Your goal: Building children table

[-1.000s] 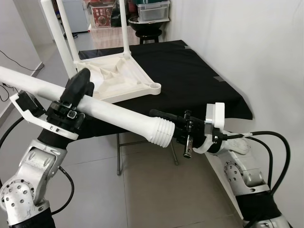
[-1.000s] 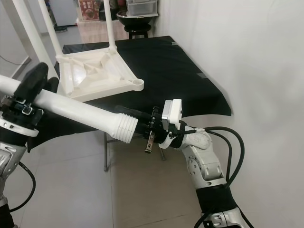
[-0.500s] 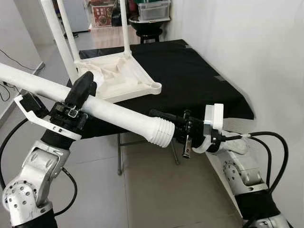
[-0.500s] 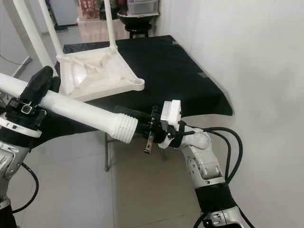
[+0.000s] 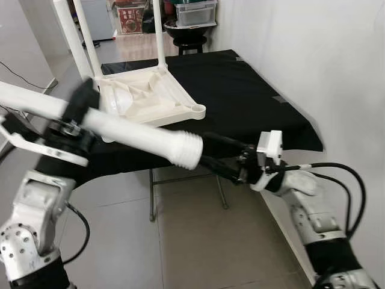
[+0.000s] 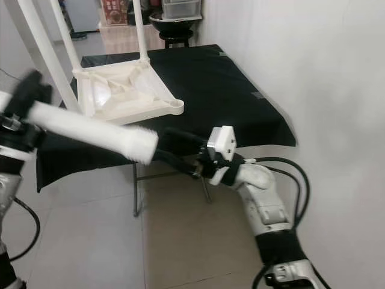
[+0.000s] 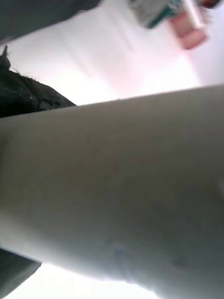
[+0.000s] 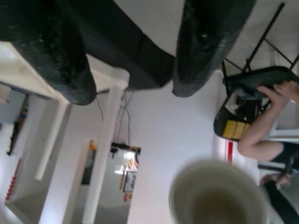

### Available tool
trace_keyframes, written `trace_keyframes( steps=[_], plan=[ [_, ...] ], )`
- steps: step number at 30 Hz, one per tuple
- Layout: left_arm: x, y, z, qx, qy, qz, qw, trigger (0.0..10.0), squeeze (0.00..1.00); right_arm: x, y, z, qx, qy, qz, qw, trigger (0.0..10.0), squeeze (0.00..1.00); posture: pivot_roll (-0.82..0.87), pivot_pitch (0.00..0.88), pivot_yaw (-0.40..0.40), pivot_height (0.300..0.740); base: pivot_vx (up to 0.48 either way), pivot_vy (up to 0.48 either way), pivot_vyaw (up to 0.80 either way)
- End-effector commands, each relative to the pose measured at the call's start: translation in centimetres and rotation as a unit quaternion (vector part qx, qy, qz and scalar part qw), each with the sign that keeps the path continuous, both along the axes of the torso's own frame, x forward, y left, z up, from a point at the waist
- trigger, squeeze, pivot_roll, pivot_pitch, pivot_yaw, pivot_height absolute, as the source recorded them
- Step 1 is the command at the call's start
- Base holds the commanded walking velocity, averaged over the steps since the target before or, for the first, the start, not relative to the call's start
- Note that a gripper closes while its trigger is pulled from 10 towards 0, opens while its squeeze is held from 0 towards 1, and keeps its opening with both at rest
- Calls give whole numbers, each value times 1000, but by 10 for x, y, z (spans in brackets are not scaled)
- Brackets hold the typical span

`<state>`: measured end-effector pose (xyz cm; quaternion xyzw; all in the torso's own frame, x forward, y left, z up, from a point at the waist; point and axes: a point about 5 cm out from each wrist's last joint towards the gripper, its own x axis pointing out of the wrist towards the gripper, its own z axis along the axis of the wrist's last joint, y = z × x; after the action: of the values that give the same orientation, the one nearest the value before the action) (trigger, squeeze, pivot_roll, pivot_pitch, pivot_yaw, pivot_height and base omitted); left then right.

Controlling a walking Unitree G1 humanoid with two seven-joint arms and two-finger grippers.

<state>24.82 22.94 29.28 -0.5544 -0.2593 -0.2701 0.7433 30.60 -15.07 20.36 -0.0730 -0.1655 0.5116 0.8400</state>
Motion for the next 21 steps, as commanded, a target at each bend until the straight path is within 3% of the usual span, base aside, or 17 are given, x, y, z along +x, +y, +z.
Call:
trace_keyframes(
  steps=[1, 3, 8, 10, 11, 12, 13, 15, 21],
  plan=[
    [-2, 9, 4, -16, -9, 14, 1000, 0, 0, -1, -3, -3, -4, 8, -4, 1000, 10000, 1000, -78, 6, 34, 740, 0, 0, 0],
    [-7, 28, 18, -18, -28, 45, 998, 0, 0, -2, -16, -7, -21, 12, -23, 999, 10000, 1000, -85, 6, 36, 740, 0, 0, 0],
    [-10, 37, 25, -16, -40, 61, 997, 0, 0, -3, -25, -9, -33, 15, -37, 999, 10000, 1000, -89, 7, 36, 740, 0, 0, 0],
    [-13, 46, 30, -11, -45, 79, 996, 0, 0, -5, -35, -13, -60, 25, -51, 997, 10000, 1000, -96, 10, 38, 740, 0, 0, 0],
    [-13, 46, 30, -11, -45, 79, 996, 0, 0, -5, -35, -13, -60, 25, -51, 997, 10000, 1000, -96, 10, 38, 740, 0, 0, 0],
    [-13, 49, 29, 12, -37, 98, 994, 0, 0, -7, -44, -17, -98, 29, -53, 993, 10000, 1000, -99, 10, 39, 740, 0, 0, 0],
    [-13, 49, 29, 12, -37, 98, 994, 0, 0, -7, -44, -17, -98, 29, -53, 993, 10000, 1000, -99, 10, 39, 740, 0, 0, 0],
    [-11, 47, 26, 39, -25, 108, 993, 0, 0, -9, -49, -19, -146, 28, -47, 988, 10000, 1000, -102, 12, 38, 740, 0, 0, 0],
    [-9, 50, 26, 42, -19, 114, 992, 0, 0, -10, -59, -20, -197, 35, -49, 979, 10000, 1000, -108, 13, 36, 740, 0, 0, 0]
  ],
)
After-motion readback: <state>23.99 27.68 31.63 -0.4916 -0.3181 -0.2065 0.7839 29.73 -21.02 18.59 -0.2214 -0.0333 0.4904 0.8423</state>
